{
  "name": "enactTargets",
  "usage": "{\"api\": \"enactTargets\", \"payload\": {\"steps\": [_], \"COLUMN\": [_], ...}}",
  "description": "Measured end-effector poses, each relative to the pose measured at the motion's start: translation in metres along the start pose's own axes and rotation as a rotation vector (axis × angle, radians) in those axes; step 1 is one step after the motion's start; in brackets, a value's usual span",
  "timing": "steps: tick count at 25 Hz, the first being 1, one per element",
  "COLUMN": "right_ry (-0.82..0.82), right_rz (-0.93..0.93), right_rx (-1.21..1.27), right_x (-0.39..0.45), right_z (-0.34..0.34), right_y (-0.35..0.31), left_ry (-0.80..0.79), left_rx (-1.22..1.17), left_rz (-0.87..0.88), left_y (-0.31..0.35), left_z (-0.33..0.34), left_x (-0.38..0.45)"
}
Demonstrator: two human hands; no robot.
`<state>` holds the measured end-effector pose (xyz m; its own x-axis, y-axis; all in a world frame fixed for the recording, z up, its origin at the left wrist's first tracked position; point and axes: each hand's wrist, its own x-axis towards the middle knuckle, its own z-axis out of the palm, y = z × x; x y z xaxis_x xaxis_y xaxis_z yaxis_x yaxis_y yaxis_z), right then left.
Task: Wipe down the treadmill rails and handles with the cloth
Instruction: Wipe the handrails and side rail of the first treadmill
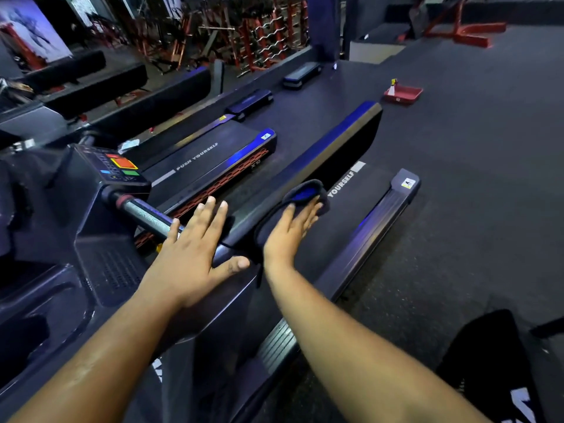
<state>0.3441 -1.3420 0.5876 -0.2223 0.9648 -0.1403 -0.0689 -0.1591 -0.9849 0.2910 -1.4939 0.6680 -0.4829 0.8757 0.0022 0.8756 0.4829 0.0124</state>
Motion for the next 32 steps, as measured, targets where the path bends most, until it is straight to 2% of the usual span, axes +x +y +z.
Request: {"api": "enactTargets", "payload": {"steps": [2,4,7,9,12,14,15,17,19,22,24,25,27,29,32], "right_ry": [-0.159,-0.224,-0.158,-0.163,-0.407,-0.471,-0.447,-0.357,-0.289,-0.431,-0.466,-0.433,-0.368,-0.306,-0.414], "right_rz": [-0.272,-0.481,-0.62,-0.667,-0.99,-1.154,-1.14,-0.964,-0.823,-1.008,-1.089,-1.055,-0.869,-0.756,-0.904], "right_rx": [-0.169,-0.328,-0.546,-0.663,-0.783,-0.856,-0.902,-0.942,-0.887,-0.827,-0.844,-0.874,-0.959,-0.955,-0.833], "right_x": [-0.044,-0.028,0.062,0.068,0.035,0.073,0.101,0.144,0.138,0.104,0.142,0.171,0.223,0.223,0.177], "right_z": [0.0,-0.011,-0.025,-0.029,-0.032,-0.04,-0.043,-0.046,-0.043,-0.047,-0.056,-0.058,-0.062,-0.06,-0.068], "right_y": [0.004,0.003,-0.03,-0.044,-0.035,-0.047,-0.059,-0.078,-0.079,-0.055,-0.065,-0.077,-0.098,-0.096,-0.065], "left_ry": [-0.005,-0.008,-0.016,-0.022,-0.008,-0.013,-0.018,-0.026,-0.018,-0.017,-0.031,-0.044,-0.06,-0.089,-0.113], "left_rx": [-0.008,-0.011,-0.007,0.003,0.023,0.044,0.058,0.072,0.069,0.088,0.116,0.13,0.135,0.134,0.157], "left_rz": [0.001,0.002,-0.019,-0.023,-0.048,-0.06,-0.057,-0.055,-0.049,-0.029,-0.013,-0.004,0.01,0.037,0.075], "left_y": [-0.001,0.0,0.0,0.002,0.014,0.022,0.025,0.031,0.04,0.052,0.059,0.064,0.074,0.083,0.092], "left_z": [0.0,0.0,-0.001,-0.003,-0.004,-0.005,-0.006,-0.009,-0.013,-0.014,-0.015,-0.015,-0.018,-0.018,-0.014], "left_x": [0.002,0.002,0.004,0.008,0.019,0.028,0.033,0.043,0.057,0.078,0.095,0.104,0.121,0.133,0.148]}}
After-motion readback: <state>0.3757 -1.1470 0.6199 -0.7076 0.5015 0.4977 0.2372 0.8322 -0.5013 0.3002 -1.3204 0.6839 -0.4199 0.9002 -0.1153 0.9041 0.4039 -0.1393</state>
